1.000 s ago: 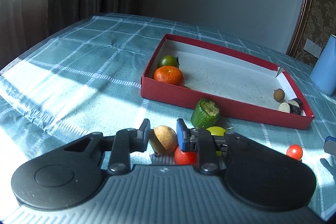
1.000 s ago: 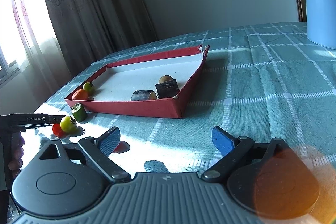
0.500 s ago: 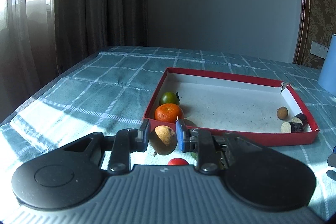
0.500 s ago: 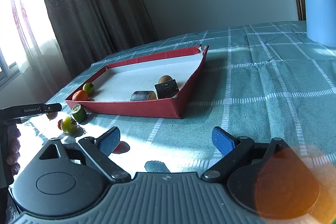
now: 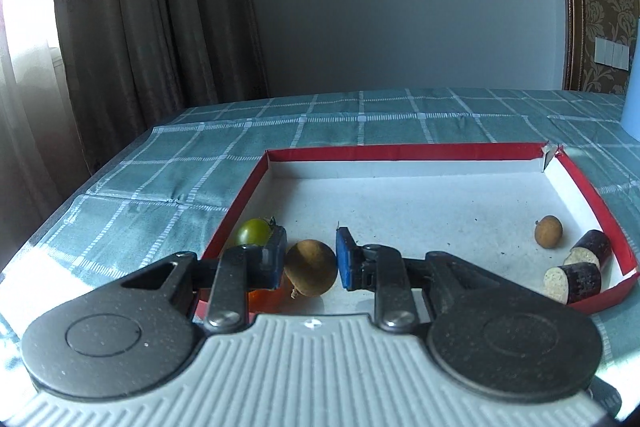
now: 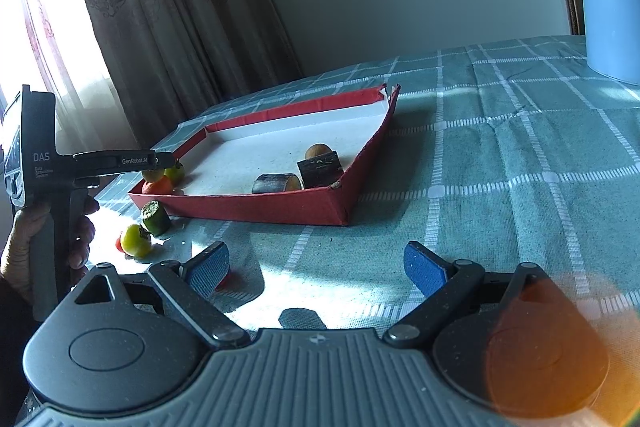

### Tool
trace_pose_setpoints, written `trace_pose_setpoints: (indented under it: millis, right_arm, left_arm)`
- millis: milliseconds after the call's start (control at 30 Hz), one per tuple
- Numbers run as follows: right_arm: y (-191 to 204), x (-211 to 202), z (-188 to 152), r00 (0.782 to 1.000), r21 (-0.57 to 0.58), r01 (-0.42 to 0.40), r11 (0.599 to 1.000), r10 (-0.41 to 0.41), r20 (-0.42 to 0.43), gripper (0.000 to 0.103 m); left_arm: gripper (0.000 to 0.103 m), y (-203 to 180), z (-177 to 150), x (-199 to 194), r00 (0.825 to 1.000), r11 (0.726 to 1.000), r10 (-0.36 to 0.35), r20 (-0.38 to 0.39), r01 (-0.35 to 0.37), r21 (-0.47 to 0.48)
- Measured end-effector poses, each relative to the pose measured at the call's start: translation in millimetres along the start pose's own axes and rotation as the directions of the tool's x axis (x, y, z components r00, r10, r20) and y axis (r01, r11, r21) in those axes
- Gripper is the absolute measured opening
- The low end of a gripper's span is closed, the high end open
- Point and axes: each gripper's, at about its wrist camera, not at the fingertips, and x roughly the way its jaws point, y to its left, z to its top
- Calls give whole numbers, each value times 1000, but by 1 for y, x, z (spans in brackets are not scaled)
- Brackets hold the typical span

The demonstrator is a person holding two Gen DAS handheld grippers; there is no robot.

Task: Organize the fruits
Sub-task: 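Carry the tan fruit into the tray and open the left gripper, then grasp the red cherry tomato on the cloth with the right gripper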

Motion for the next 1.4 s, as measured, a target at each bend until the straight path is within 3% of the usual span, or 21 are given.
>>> trace_pose_setpoints:
  millis: [200,767,1000,1033,1167,1267,1400]
  right_arm:
    - [-1,-1,0,1000,7,-9,1000,9,2,95]
    - [-2,-2,1,1000,8,-10,1000,10,6,98]
    - [-3,-2,1,1000,14,-10,1000,10,7,98]
    - [-3,-2,1,1000,15,-10,1000,10,9,98]
    - [-3,-3,0,1000,13,-13,1000,13,17,98]
    - [1,-6,-1,999,-13,-25,1000,25,30,98]
    - [21,-13,-4,997,-126,-28,992,37,73,98]
  left_arm:
    - [24,1,-4,15,999,1000,22,-40,-22,2]
    - [27,-6,-12,11,1000,998,16,-21,-14,61]
    - [27,5,-13,-4,1000,1000,-9,-1,9,10]
    - [28,10,-13,-10,1000,1000,-5,11,5,-3]
    - [56,37,-20,-42,996,998,9,92,-2,-66]
    - [68,60,-33,-61,990,994,28,137,-14,-104]
    - [79,89,-53,-67,987,985,91,132,-70,-157]
